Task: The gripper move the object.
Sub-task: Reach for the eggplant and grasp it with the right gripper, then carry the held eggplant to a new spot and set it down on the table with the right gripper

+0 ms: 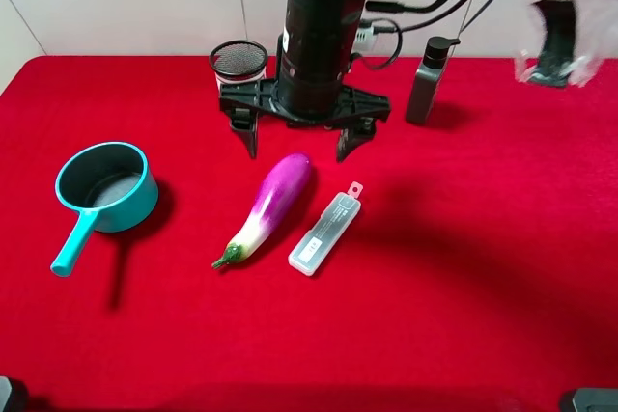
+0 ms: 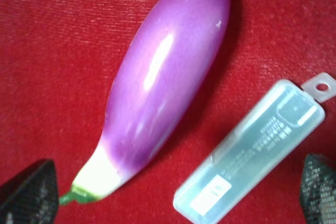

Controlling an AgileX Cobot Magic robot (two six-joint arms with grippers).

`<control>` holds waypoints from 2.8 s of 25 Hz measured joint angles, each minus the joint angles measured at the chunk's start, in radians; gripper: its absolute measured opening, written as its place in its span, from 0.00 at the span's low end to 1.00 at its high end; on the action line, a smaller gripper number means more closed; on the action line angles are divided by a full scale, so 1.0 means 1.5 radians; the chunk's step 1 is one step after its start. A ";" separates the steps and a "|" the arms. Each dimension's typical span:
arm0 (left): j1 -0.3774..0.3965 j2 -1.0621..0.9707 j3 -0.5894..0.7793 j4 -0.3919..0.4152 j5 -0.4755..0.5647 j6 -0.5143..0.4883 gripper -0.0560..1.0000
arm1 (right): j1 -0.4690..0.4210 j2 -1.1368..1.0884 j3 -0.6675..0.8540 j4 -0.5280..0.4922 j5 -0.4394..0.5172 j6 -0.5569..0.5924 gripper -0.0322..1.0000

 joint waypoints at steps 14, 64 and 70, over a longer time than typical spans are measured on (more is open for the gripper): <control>0.000 0.000 0.000 0.000 0.000 0.000 0.98 | 0.000 0.095 0.000 -0.014 -0.072 0.000 0.70; 0.000 0.000 0.000 0.000 0.000 0.000 0.98 | 0.000 0.172 -0.003 0.022 -0.122 -0.005 0.40; 0.000 0.000 0.000 0.000 0.000 0.000 0.98 | 0.000 0.152 -0.003 0.023 -0.113 -0.005 0.40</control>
